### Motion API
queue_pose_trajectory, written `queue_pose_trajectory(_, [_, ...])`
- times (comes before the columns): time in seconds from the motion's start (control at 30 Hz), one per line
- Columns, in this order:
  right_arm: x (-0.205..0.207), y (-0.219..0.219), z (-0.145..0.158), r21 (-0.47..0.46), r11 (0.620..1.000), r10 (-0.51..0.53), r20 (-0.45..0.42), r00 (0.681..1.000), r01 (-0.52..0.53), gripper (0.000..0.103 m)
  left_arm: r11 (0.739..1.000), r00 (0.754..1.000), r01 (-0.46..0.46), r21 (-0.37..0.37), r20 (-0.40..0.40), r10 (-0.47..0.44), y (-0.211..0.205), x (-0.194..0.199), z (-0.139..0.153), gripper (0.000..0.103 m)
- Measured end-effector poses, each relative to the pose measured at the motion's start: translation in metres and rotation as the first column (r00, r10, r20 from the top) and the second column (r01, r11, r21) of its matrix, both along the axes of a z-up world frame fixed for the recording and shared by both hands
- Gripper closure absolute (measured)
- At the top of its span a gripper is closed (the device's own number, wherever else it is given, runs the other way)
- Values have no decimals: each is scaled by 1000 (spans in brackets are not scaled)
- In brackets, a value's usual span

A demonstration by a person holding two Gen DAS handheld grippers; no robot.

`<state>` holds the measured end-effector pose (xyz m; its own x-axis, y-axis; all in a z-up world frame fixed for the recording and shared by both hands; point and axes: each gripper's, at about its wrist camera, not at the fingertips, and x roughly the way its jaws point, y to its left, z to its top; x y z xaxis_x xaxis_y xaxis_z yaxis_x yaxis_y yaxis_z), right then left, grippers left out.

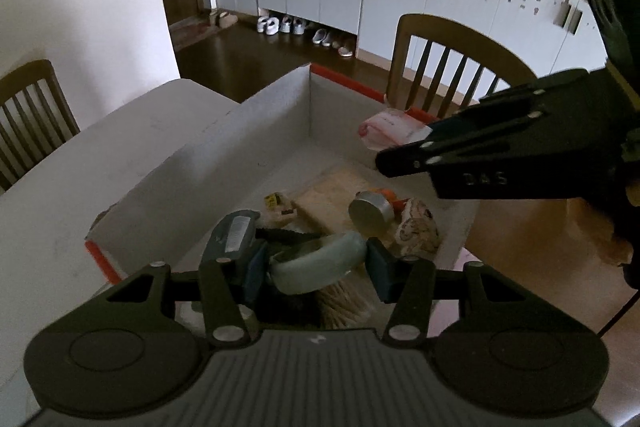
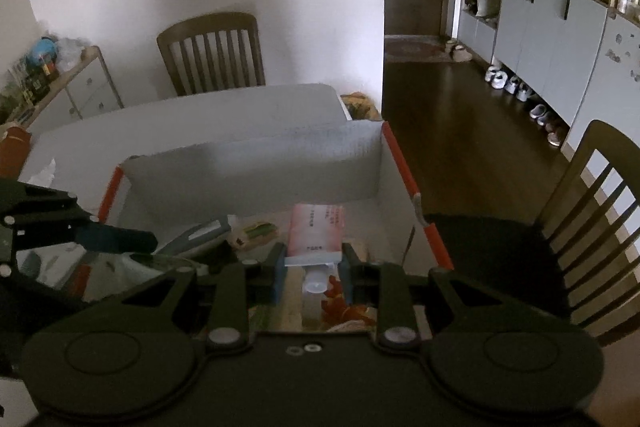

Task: Organize objects
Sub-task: 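Lower the roller and tube into the shoebox and open both grippers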

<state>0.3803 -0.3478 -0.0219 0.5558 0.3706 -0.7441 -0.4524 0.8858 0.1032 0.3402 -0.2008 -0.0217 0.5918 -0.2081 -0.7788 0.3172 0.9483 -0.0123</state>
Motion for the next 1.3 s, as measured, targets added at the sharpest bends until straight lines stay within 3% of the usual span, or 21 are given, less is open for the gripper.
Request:
queue_pose_trajectory(0.1, [11, 5, -14, -19, 1000, 4, -36, 999, -5, 77, 1000, 1000, -4, 11, -7, 4, -4, 7, -4, 53])
queue_pose_trajectory(0.17, [19, 10, -23, -45, 999, 5, -55, 998, -7, 77, 1000, 1000, -5, -3, -31, 5, -4, 13, -9, 63])
queue_pose_trajectory(0.4, [34, 20, -37, -62, 997, 26, -120, 992, -34, 77, 999, 997, -48, -4, -65, 48, 2, 23, -23, 63])
queue_pose_trajectory(0.77, [39, 25, -50, -97, 994, 38, -154, 987, -53, 76, 996, 992, -85, -14, -91, 84, 8, 22, -36, 63])
queue_pose_trajectory(0.83, [39, 23, -49, -92, 994, 42, -161, 986, -57, 75, 996, 992, -88, -23, -88, 86, 10, 20, -36, 60])
queue_pose_trajectory(0.9, [36, 22, -47, -90, 994, 48, -155, 987, -62, 73, 995, 992, -94, -33, -82, 91, 11, 19, -34, 47])
queue_pose_trajectory(0.97, [33, 20, -44, -87, 994, 58, -150, 987, -72, 72, 994, 993, -103, -46, -67, 100, 12, 16, -32, 41])
queue_pose_trajectory(1.3, [12, 9, -17, -46, 993, 101, -104, 989, -106, 68, 985, 990, -138, -100, -16, 137, 18, 2, -15, 40])
